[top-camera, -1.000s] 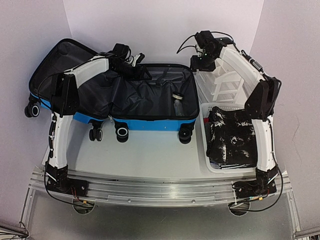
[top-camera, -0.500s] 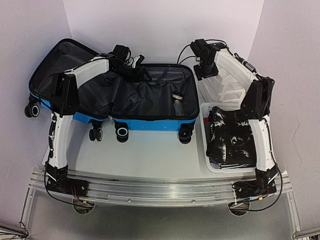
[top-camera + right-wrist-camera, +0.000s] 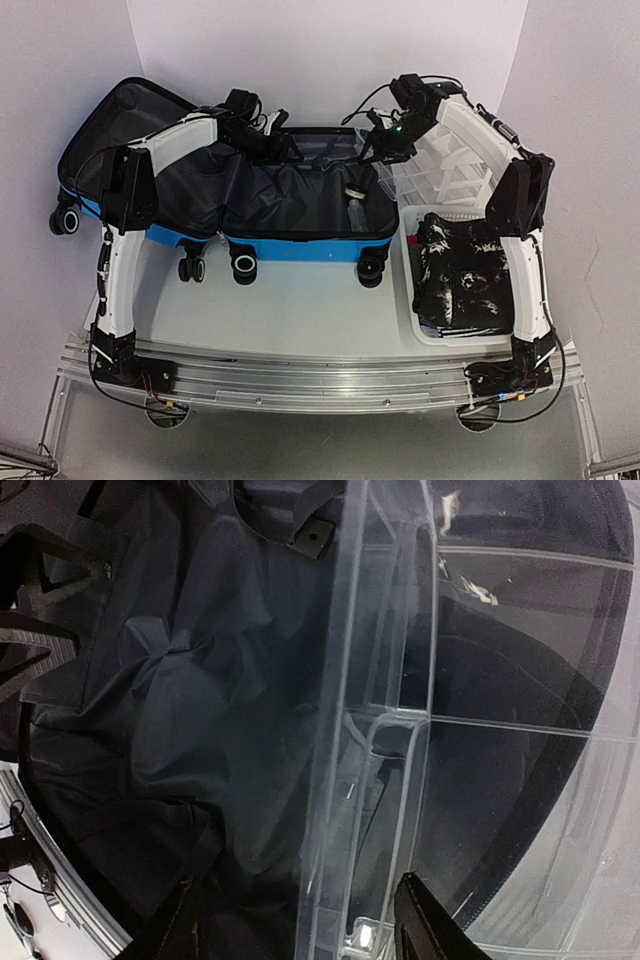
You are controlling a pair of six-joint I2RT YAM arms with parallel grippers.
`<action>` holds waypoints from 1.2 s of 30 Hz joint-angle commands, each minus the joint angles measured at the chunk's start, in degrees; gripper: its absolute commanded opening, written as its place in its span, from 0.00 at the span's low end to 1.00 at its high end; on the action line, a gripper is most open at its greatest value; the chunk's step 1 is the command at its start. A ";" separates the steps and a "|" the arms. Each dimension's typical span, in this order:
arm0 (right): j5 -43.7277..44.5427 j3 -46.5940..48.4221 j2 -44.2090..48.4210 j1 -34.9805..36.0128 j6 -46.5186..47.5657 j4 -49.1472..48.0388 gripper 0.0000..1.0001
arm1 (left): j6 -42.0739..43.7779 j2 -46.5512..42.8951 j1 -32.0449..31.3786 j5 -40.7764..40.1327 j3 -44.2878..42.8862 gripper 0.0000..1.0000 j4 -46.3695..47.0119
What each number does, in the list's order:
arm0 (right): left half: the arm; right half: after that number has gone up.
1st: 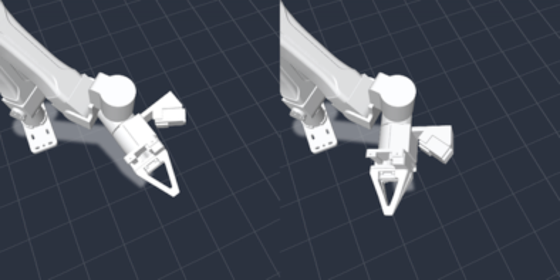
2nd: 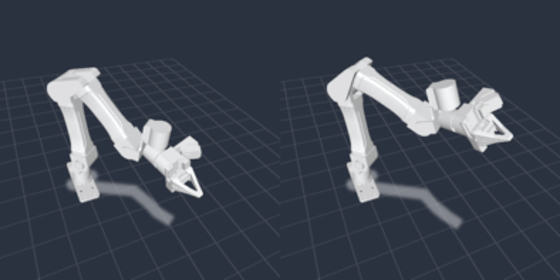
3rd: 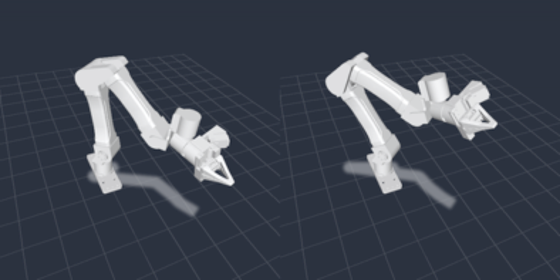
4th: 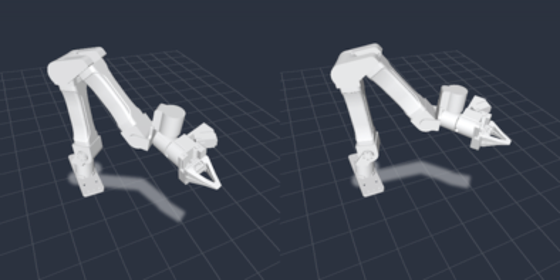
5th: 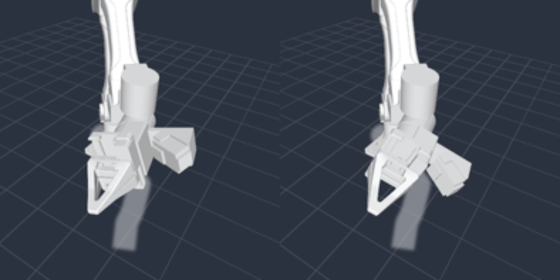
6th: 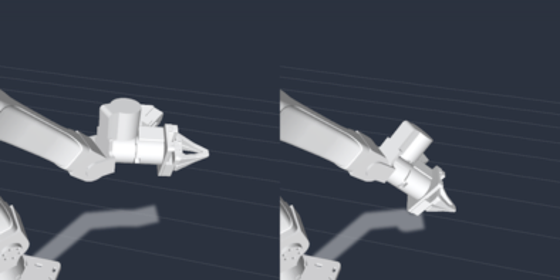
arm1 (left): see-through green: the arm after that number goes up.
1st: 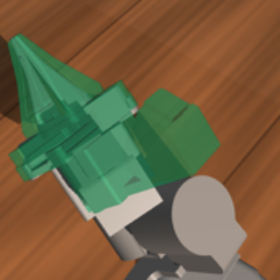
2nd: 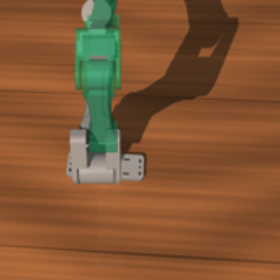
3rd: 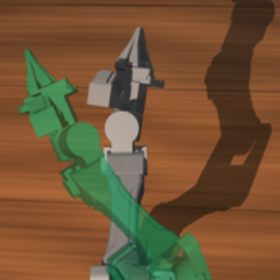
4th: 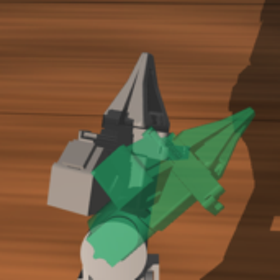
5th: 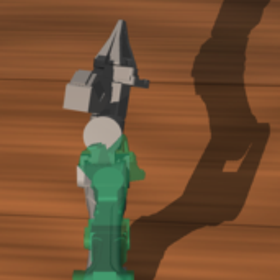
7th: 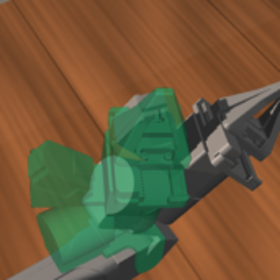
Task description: Open, take out, and arrange the luggage
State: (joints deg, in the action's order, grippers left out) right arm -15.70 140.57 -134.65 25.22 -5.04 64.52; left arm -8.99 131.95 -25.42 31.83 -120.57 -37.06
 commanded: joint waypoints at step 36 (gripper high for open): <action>1.27 -11.67 20.86 -0.51 -5.94 -10.18 0.62 | 81.58 15.42 -13.16 -8.54 -3.13 0.78 30.75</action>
State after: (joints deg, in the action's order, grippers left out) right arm -13.58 131.12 -117.39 24.99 -10.81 56.01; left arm 66.66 143.98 -38.24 20.19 -116.65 -6.51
